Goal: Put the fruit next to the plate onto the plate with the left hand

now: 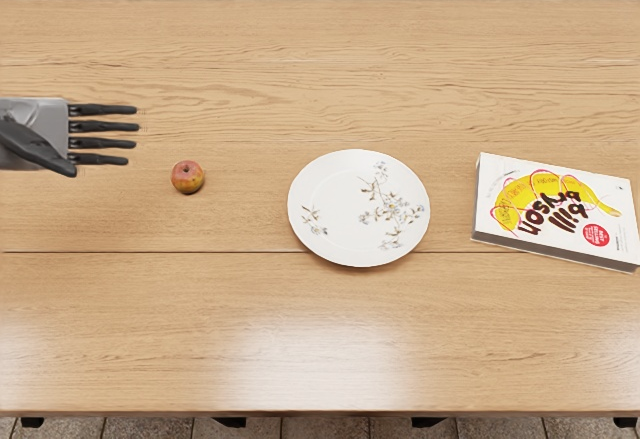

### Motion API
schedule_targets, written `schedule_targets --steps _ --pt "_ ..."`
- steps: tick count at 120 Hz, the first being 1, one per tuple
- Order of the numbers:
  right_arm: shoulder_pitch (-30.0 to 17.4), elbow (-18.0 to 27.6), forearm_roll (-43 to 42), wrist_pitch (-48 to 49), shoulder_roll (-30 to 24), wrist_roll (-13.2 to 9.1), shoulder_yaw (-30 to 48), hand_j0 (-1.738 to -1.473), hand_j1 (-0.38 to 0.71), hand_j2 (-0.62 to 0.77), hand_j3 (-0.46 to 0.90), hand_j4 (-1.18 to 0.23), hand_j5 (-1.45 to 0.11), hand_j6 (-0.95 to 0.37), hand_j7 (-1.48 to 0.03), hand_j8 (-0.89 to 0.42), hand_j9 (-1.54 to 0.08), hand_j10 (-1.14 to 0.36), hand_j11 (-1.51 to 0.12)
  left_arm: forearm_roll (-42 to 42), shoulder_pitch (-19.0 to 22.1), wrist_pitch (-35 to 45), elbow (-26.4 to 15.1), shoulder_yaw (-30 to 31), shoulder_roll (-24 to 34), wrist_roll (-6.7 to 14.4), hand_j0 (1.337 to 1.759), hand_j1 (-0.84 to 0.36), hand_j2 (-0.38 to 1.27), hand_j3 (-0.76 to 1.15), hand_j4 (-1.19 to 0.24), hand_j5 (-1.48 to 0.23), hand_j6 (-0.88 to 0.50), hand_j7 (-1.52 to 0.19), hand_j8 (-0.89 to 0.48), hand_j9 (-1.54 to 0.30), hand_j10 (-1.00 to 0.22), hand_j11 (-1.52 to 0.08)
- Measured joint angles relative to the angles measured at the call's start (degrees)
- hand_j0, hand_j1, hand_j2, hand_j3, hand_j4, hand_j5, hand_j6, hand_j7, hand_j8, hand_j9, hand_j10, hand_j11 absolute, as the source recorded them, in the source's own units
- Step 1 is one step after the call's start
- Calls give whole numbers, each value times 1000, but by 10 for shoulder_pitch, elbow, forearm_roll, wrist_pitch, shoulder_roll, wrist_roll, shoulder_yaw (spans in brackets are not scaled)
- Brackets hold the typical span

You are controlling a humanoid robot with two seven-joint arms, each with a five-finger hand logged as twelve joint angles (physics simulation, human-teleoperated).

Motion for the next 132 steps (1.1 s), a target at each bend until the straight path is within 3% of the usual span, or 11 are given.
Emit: schedule_targets --steps 8,19,28,37,48,64,86,106,132 --pt "0 1 0 0 0 0 0 -1658 -327 -4 0 -19 -24 -19 -24 -19 -24 -19 -24 13 -13 0 0 0 3 1 1658 348 -1 0 3 0 3 0 3 0 2 0" --pt "0 0 0 0 0 0 0 -1658 -327 -4 0 -19 -24 -19 -24 -19 -24 -19 -24 80 -86 0 -1 0 1 2 1658 349 -1 0 3 0 3 0 3 0 2 0" --pt "0 0 0 0 0 0 0 -1658 -327 -4 0 -19 -24 -19 -24 -19 -24 -19 -24 155 -117 0 -3 0 -5 7 1658 349 -1 0 2 0 2 0 2 0 1 0" --pt "0 0 0 0 0 0 0 -1658 -327 -4 0 -19 -24 -18 -24 -18 -24 -18 -24 212 -138 0 -15 1 -46 12 1658 349 -1 0 1 0 1 0 1 0 1 0" --pt "0 0 0 0 0 0 0 -1658 -327 -4 0 -19 -24 -19 -24 -19 -24 -19 -24 274 -143 0 -44 1 -59 15 1658 349 -1 0 0 0 0 0 0 0 0 0" --pt "0 1 0 0 0 0 0 -1658 -327 -4 0 -19 -24 -19 -24 -19 -24 -19 -24 367 -159 0 -83 2 -146 16 1658 349 -1 0 -1 0 -2 0 -1 0 -1 0" --pt "0 1 0 0 0 0 0 -1658 -327 -4 0 -19 -24 -19 -24 -19 -24 -19 -24 512 -156 2 -97 5 -189 17 1658 349 0 0 -2 0 -3 0 -2 0 -2 0" --pt "0 1 0 0 0 0 0 -1658 -327 -4 0 -19 -24 -19 -24 -19 -24 -19 -24 550 -171 25 -99 20 -200 17 1658 349 0 0 -2 0 -3 0 -3 0 -2 0" --pt "0 1 0 0 0 0 0 -1658 -327 -4 0 -19 -24 -19 -24 -19 -24 -19 -24 593 -212 214 -98 126 -242 17 1658 349 0 0 -3 0 -3 0 -3 0 -2 0"
